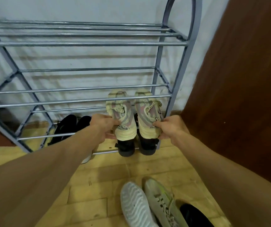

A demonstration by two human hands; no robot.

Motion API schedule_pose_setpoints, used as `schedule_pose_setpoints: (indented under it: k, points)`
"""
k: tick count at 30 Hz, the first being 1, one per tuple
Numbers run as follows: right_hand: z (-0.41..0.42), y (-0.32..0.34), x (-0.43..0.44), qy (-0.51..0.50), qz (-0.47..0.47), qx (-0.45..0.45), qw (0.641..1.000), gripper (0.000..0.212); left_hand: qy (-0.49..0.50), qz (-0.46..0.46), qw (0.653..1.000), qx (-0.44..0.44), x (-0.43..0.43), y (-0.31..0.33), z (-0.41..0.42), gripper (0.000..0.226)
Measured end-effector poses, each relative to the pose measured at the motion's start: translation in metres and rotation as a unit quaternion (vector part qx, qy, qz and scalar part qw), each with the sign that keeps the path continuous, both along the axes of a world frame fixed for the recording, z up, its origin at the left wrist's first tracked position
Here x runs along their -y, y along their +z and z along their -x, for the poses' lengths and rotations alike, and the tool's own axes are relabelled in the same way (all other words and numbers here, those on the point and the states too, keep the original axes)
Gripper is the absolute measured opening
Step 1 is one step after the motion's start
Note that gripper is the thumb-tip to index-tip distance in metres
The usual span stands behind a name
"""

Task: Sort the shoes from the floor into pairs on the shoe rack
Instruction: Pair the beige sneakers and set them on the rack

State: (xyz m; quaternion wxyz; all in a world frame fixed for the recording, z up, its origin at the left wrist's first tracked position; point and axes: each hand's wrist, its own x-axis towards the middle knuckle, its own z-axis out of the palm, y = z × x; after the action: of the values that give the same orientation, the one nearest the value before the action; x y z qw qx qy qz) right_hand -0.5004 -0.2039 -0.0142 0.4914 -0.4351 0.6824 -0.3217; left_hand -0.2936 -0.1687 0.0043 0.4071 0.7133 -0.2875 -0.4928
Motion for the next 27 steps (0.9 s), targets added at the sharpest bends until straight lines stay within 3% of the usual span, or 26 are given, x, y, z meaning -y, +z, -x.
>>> schedule_pose_setpoints:
  k: [4,7,10,11,20,24,27]
  points:
    - [-0.003,-0.014,0.027,-0.006,0.032,-0.041,0.999,0.018,-0.023,0.007,1.0,0.005,0.032,-0.012,0.003,0.038]
    - [-0.004,-0.026,0.041,-0.014,0.046,-0.073,0.996,0.022,-0.018,0.015,1.0,-0.017,0.048,-0.02,0.007,0.035]
    - [-0.005,-0.037,0.046,-0.026,0.042,-0.079,0.996,0.009,-0.016,0.001,0.999,-0.029,0.052,-0.028,0.012,0.026]
    - [-0.004,-0.039,0.046,-0.017,0.041,-0.096,0.994,0.015,-0.018,-0.005,0.999,-0.033,0.05,-0.03,0.015,0.022]
    - [0.015,-0.019,-0.008,0.09,0.035,-0.153,0.983,0.036,-0.087,0.002,0.996,0.005,-0.005,-0.011,0.031,0.039]
    - [0.033,0.0,-0.06,0.197,0.008,-0.191,0.962,0.033,-0.151,-0.034,0.987,0.053,-0.054,0.0,0.046,0.055]
    - [0.055,0.007,-0.101,0.269,-0.004,-0.236,0.934,0.033,-0.222,-0.056,0.97,0.077,-0.098,0.004,0.062,0.039]
